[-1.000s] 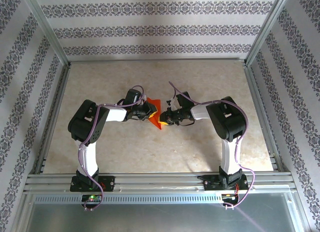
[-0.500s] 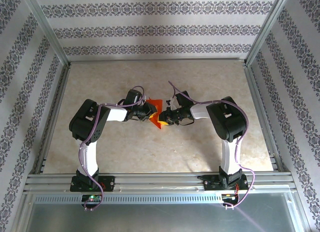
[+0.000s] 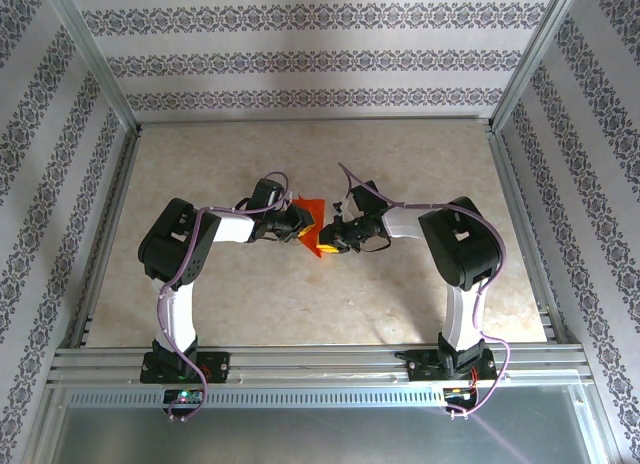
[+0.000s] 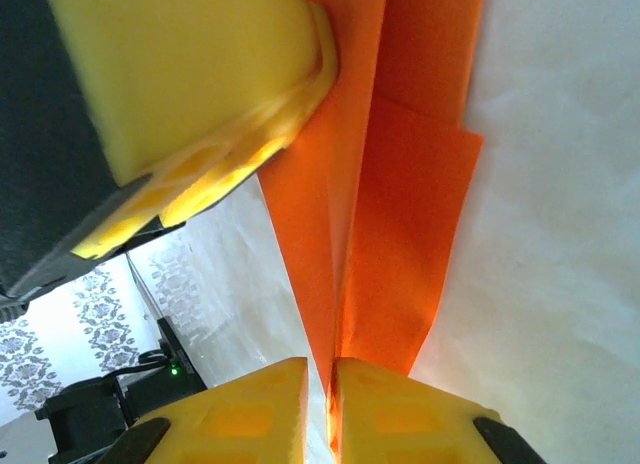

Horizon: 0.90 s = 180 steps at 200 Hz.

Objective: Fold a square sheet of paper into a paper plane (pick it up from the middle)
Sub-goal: Fourth fold the wing at the center of the table.

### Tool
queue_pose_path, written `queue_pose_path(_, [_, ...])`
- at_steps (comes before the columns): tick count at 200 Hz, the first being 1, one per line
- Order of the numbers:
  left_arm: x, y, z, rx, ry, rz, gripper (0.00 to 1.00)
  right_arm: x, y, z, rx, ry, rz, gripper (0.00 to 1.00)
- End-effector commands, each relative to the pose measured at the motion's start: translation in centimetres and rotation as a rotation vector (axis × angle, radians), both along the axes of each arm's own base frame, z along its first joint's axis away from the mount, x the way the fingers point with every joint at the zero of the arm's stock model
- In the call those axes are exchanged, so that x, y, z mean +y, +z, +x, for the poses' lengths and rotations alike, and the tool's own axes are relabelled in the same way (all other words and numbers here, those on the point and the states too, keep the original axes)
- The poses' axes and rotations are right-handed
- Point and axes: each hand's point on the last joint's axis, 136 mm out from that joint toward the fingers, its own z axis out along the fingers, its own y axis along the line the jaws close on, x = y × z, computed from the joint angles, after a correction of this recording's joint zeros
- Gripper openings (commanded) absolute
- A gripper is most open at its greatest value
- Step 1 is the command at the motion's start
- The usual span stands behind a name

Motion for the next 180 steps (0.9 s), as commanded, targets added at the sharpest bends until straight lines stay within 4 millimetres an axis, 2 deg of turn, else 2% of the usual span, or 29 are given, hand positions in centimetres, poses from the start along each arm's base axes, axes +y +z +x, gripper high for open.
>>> queue_pose_path(1, [0.5,-2.3,-1.1,0.062,-0.007,0.072,0.18,-0.1,-0.6,-0.8,0.020,0.006,-0.029,0.16])
queue_pose_path(49, [0.6,-2.4,-1.2,0.066,-0.006,0.075,0.18,-0.4,-1.4,-1.5,0.036,0.008,-0.063,0.16])
queue_pose_path(95, [0.6,-2.4,-1.2,0.070,-0.002,0.077,0.18,-0.5,-2.6,-1.9,0.054,0.013,-0.092,0.09])
queue_pose_path(127, [0.6,-2.4,-1.1,0.072,0.001,0.078,0.18,-0.8,-3.3,-2.0,0.068,0.008,-0.113,0.09])
queue_pose_path(147, [0.7,-2.5,-1.2,0.076,0.001,0.081,0.18,-0.9,-2.5,-1.7,0.054,-0.003,-0.107,0.15])
queue_pose_path(180, [0.7,-2.5,-1.2,0.076,0.002,0.080,0.18,-1.6,0.3,-0.9,-0.009,-0.036,-0.088,0.22])
